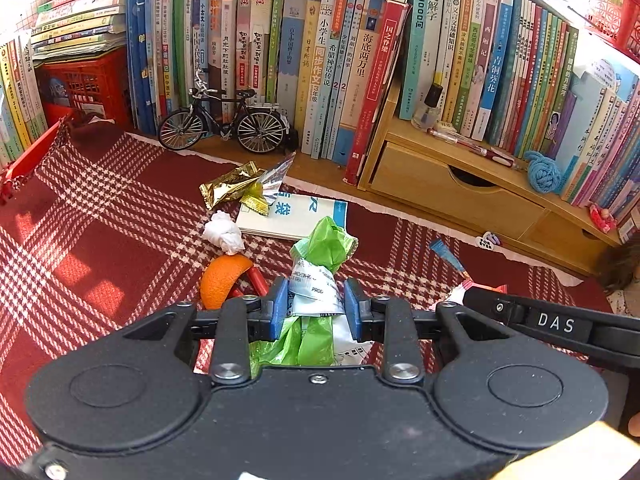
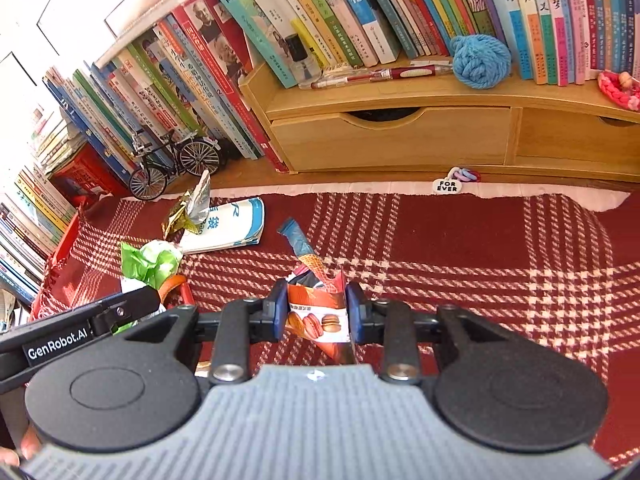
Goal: Collect trash
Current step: 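Lift both held wrappers and carry them toward the trash bin, then lower both wrappers into the black trash bin and open both grippers, then raise both open grippers from the bin back over the blanket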
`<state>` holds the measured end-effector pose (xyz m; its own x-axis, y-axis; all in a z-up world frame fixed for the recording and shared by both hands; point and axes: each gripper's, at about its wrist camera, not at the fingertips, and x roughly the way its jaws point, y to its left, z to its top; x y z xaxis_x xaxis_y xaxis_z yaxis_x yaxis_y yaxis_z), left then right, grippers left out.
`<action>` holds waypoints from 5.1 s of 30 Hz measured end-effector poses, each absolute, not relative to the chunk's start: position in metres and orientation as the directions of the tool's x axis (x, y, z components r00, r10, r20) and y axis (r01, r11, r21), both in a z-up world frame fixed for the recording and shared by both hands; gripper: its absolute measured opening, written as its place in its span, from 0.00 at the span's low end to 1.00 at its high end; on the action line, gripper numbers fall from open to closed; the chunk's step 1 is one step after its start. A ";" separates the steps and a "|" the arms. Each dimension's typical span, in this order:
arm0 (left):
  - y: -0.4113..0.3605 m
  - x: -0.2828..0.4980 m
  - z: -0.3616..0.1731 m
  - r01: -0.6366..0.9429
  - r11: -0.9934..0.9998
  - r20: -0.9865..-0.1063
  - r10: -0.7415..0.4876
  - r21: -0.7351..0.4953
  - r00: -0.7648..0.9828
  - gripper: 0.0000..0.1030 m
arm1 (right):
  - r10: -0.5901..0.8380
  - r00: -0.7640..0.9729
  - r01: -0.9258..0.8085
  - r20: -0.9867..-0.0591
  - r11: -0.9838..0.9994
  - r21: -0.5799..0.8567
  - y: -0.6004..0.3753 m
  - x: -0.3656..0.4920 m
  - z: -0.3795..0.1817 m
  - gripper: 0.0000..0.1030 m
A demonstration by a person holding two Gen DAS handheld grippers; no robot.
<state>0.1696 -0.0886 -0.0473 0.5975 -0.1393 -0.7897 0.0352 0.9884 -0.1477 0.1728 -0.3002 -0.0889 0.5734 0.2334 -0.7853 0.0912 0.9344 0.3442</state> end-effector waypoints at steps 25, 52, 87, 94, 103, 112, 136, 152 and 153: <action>0.019 -0.041 0.081 0.206 0.969 -0.720 -0.242 -0.140 0.650 0.27 | 0.092 0.749 0.215 -0.657 0.903 0.371 -0.234 -0.012 0.048 0.34; 0.110 -0.229 0.031 0.342 0.931 -0.796 -0.303 -0.129 0.524 0.27 | 0.014 0.723 0.277 -0.691 0.910 0.308 -0.103 -0.236 0.026 0.35; 0.163 -0.247 -0.309 0.521 0.849 -0.991 -0.126 -0.089 0.036 0.28 | 0.019 0.323 0.426 -0.946 0.890 0.163 0.014 -0.278 -0.253 0.38; 0.161 -0.246 -0.353 0.546 0.835 -0.997 -0.079 -0.062 0.008 0.28 | 0.036 0.288 0.441 -0.957 0.882 0.166 0.014 -0.281 -0.286 0.39; 0.156 -0.245 -0.368 0.571 0.820 -0.999 -0.041 -0.021 0.021 0.46 | 0.061 0.269 0.434 -0.961 0.883 0.178 0.018 -0.273 -0.302 0.63; 0.155 -0.239 -0.358 0.578 0.816 -0.998 -0.031 0.004 0.051 0.66 | 0.057 0.270 0.448 -0.961 0.876 0.177 0.018 -0.264 -0.297 0.66; 0.187 -0.229 -0.130 0.529 0.847 -0.917 -0.250 -0.051 0.312 0.75 | -0.047 0.483 0.426 -0.875 0.885 0.187 0.019 -0.278 -0.104 0.74; 0.200 -0.164 0.081 0.523 0.845 -0.663 -0.455 -0.112 0.594 0.87 | -0.212 0.736 0.420 -0.643 0.888 0.189 -0.013 -0.235 0.091 0.85; 0.196 -0.157 0.087 0.518 0.848 -0.652 -0.454 -0.109 0.607 0.87 | -0.212 0.747 0.411 -0.630 0.892 0.188 -0.018 -0.228 0.098 0.85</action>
<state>-0.1570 0.1957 0.0872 0.6065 -0.4545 -0.6524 0.5182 0.8483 -0.1092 -0.2278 -0.0181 0.0977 0.7475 -0.2119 -0.6296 0.4112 0.8920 0.1879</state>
